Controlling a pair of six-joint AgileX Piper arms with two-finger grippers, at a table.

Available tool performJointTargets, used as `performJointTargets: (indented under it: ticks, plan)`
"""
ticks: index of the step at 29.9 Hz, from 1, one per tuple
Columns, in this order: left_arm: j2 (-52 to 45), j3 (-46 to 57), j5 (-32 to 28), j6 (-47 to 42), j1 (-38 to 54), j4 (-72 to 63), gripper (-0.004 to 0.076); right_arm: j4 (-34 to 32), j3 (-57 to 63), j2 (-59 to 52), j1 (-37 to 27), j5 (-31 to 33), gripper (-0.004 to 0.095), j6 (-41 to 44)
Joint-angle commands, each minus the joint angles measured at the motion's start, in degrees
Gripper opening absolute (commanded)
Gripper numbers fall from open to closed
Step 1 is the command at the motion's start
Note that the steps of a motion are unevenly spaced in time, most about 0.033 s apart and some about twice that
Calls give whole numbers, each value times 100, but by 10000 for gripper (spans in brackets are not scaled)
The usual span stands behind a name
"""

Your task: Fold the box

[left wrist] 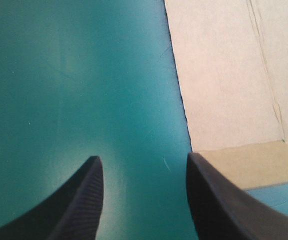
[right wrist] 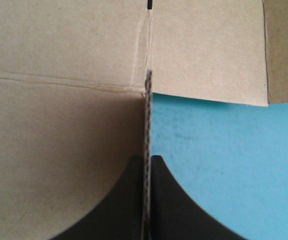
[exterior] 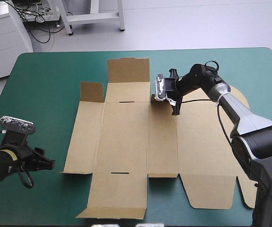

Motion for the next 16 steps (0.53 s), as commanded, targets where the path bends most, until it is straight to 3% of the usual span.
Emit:
performJointTargets:
  ticks: [1,4,12,16]
  plan:
    - [-16,-190,-212,-56,-12,38,360,674,-183,-329,78,332,-23,-80]
    - [-16,-190,-212,-56,-12,38,360,695,-183,-329,190,541,-24,-50]
    - [-16,-190,-223,-63,-12,17,360,857,-183,-329,215,-158,-19,85]
    - [-16,-190,-223,-63,-12,17,360,857,-183,-325,215,-129,25,91]
